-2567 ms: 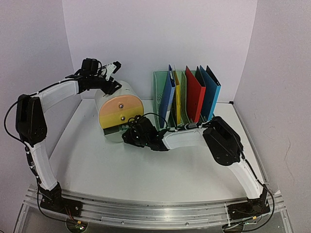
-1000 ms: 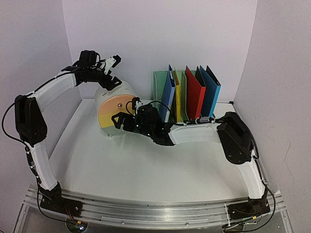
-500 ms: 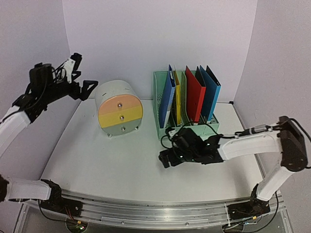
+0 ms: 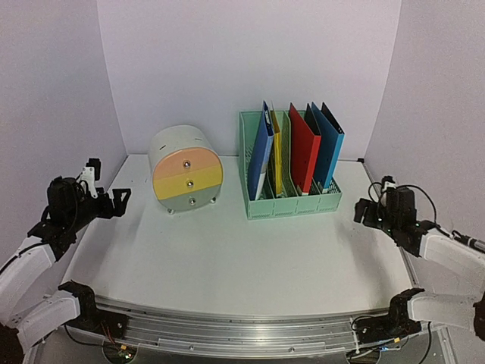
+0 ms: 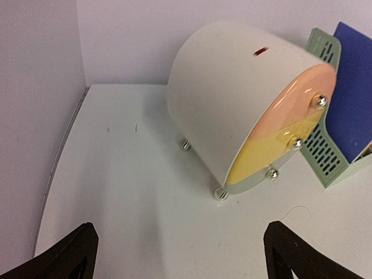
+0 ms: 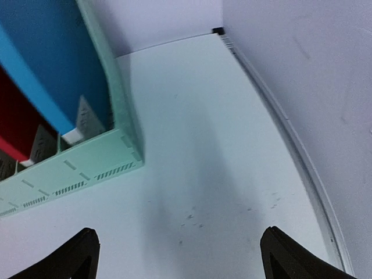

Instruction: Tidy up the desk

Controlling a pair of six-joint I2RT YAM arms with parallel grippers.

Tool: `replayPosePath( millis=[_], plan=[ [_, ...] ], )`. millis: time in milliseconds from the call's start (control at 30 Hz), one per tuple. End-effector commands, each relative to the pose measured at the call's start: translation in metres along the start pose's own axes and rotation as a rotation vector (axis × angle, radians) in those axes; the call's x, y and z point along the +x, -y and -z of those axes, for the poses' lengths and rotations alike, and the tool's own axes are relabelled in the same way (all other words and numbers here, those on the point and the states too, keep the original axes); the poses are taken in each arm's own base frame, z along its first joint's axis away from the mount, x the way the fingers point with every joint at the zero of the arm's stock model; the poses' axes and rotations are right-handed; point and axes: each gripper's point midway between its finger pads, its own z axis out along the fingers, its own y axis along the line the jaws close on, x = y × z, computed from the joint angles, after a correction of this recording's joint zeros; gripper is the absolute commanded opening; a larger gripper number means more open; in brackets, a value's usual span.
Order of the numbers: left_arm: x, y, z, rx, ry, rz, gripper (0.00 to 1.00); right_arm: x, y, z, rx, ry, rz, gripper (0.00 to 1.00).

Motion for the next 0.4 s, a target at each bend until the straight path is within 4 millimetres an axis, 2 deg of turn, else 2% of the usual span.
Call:
replayPosePath(
  millis=[0,167,367],
  plan=[
    [-0.009,-0.038,0.01,-0.187,0.152,0.13,1.0,-0.021,0.029,0.011,-0.06,0.165,-0.109,0.98],
    [0.015,-0.063,0.015,-0.32,0.134,0.209,1.0,-0.021,0.029,0.011,-0.099,0.23,-0.091,0.98],
    [0.033,-0.066,0.013,-0.331,0.129,0.146,1.0,-0.029,0.033,0.013,-0.074,0.293,-0.055,0.98]
  ],
)
